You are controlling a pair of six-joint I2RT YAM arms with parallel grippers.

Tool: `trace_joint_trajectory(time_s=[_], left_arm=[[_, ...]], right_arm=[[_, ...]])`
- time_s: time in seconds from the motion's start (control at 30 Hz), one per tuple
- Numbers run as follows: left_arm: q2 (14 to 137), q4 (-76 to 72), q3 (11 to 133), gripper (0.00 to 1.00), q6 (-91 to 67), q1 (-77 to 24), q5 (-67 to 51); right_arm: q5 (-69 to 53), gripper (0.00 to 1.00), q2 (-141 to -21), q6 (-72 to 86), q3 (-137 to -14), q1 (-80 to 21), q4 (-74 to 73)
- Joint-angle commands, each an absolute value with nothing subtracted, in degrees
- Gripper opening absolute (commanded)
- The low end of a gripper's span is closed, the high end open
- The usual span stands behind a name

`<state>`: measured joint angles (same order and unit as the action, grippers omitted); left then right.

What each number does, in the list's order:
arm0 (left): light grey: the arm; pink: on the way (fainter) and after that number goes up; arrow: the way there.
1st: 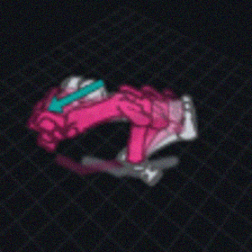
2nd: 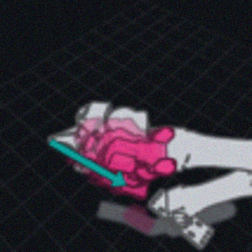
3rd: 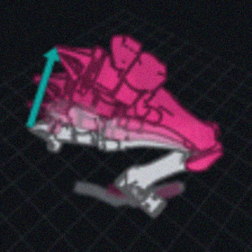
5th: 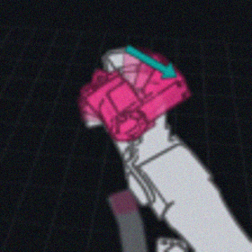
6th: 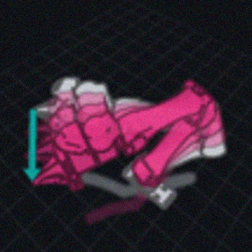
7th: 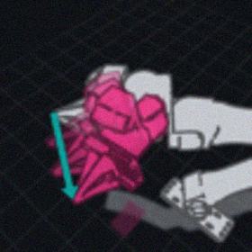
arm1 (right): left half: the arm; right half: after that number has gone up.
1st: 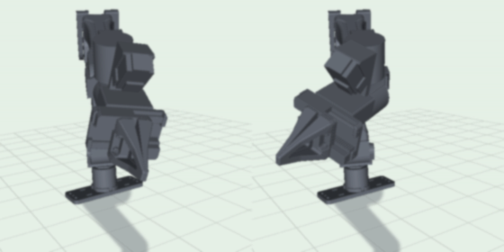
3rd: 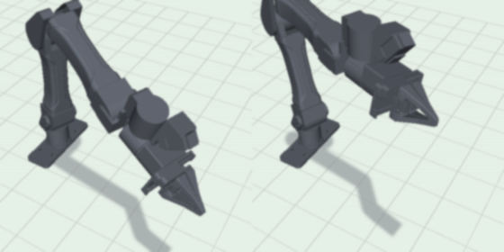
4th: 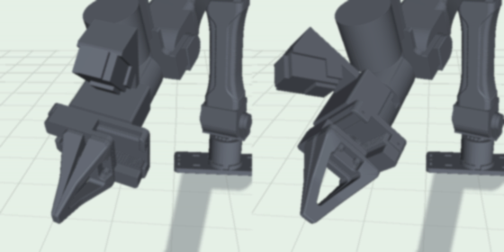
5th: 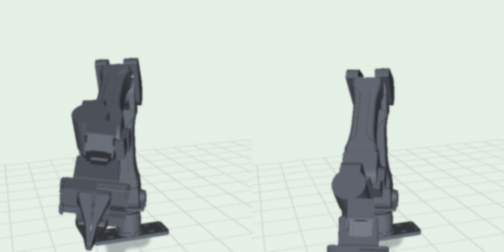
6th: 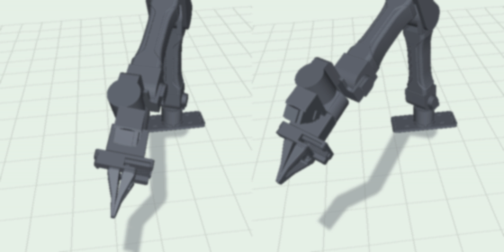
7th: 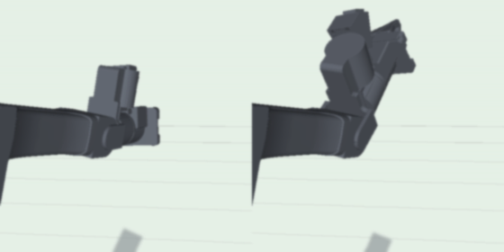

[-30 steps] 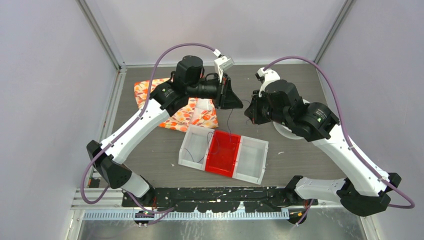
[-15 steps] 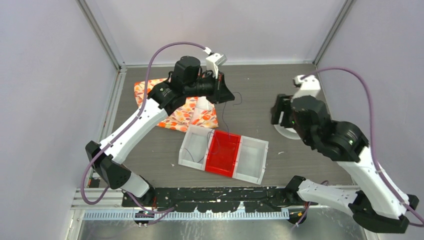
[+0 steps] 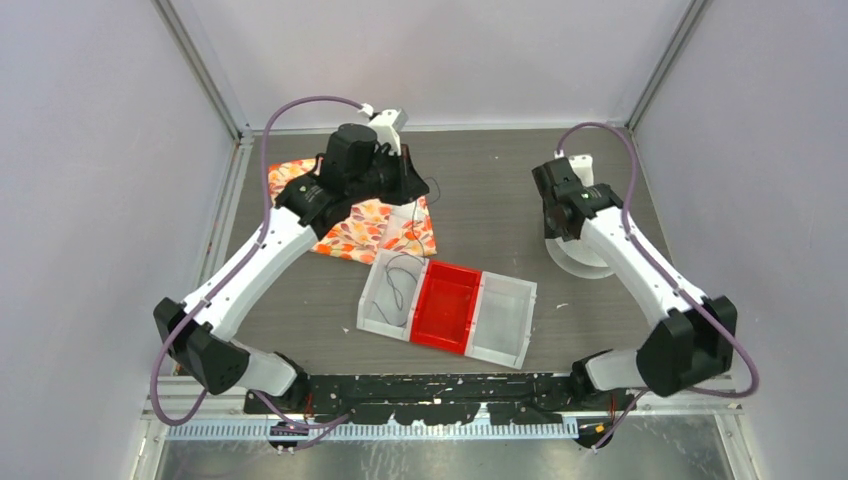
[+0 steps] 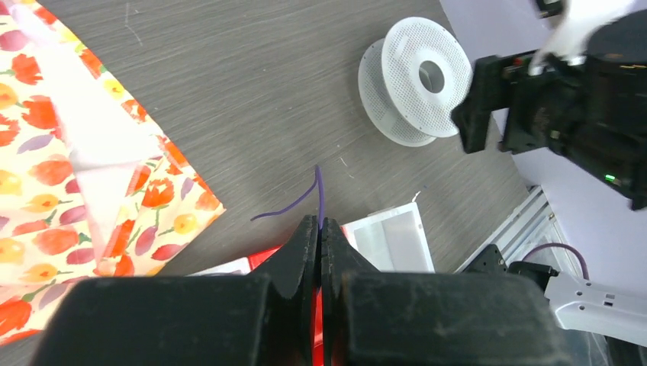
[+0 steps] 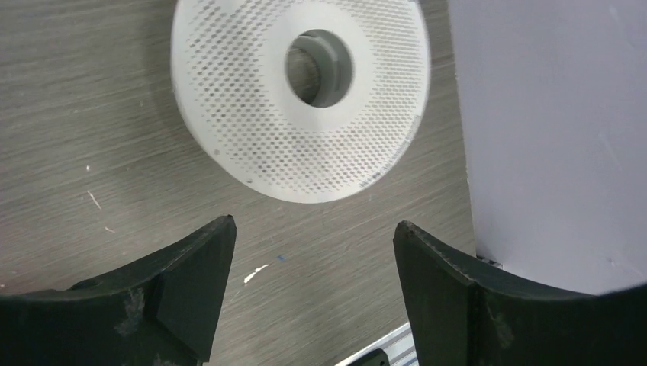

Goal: Wrap the cables

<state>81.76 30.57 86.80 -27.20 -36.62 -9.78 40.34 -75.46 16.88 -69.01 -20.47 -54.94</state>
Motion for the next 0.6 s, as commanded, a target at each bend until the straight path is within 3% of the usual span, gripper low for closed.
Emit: trace_joint_trajectory(time_s=[0.0, 0.17, 0.57], left_arm=[[78.0, 28.8, 85.6, 0.0, -29.1, -36.1, -8.9], [78.0, 28.7, 85.0, 0.0, -29.6, -35.9, -10.2], [76.2, 27.2, 82.3, 0.0, -30.8, -35.8, -12.6]], right_arm=[[33.9, 0.83, -82.0, 11.4, -72.8, -20.1, -51.0], [35.5, 0.86, -89.2, 8.9, -72.0, -20.1, -46.1], [49.8, 0.84, -104.2, 0.4, -70.4, -20.0, -35.2]])
